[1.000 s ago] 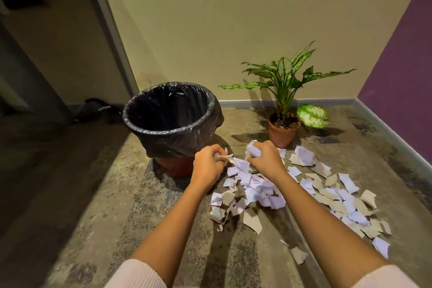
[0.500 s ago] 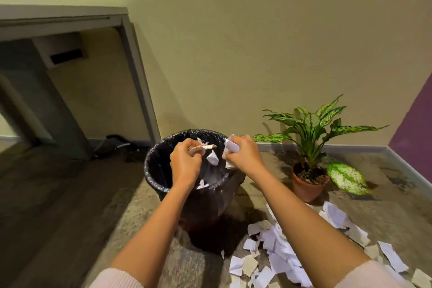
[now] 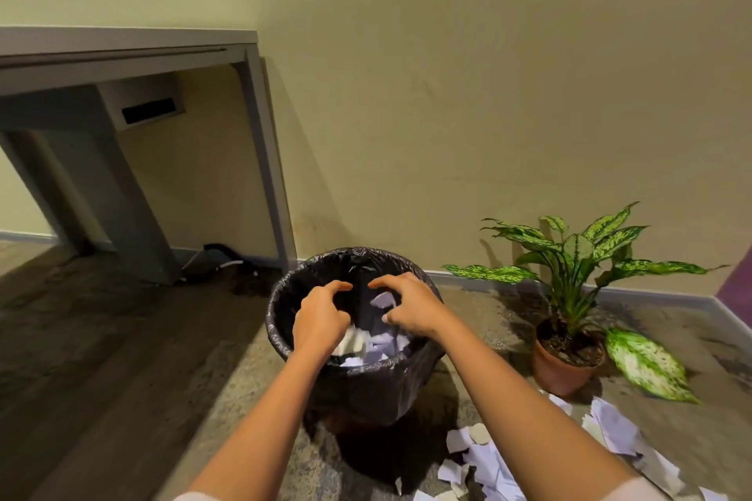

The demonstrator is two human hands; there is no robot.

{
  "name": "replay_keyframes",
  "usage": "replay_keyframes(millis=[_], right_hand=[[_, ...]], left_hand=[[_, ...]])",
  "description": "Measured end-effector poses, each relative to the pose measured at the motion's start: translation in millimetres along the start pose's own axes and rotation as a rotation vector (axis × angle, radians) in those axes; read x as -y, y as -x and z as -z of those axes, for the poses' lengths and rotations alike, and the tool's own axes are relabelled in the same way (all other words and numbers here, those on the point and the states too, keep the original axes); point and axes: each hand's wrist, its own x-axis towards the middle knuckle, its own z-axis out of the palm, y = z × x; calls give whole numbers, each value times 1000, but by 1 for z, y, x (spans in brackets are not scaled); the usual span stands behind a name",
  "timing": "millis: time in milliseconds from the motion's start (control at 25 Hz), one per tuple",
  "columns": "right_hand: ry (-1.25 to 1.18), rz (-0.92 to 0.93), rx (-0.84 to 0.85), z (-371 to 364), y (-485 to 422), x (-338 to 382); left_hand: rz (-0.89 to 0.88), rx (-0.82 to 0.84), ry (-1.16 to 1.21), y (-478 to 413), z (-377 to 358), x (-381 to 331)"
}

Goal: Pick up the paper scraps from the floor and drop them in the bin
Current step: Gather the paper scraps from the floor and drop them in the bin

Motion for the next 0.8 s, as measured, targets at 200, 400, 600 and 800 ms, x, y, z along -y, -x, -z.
replay_keyframes(millis=[200, 400, 600, 800], right_hand=[[-117, -21, -65, 5, 16, -12], [-132, -8, -292, 15, 50, -41], [-55, -74, -335, 15, 106, -84], [-16, -237, -267, -8, 175, -132]], left_hand=[[-50, -85, 13, 13, -10, -11], [-253, -219, -42, 44, -38, -46], [-484, -317, -165, 96, -68, -65], [-577, -195, -345, 156, -109, -48]])
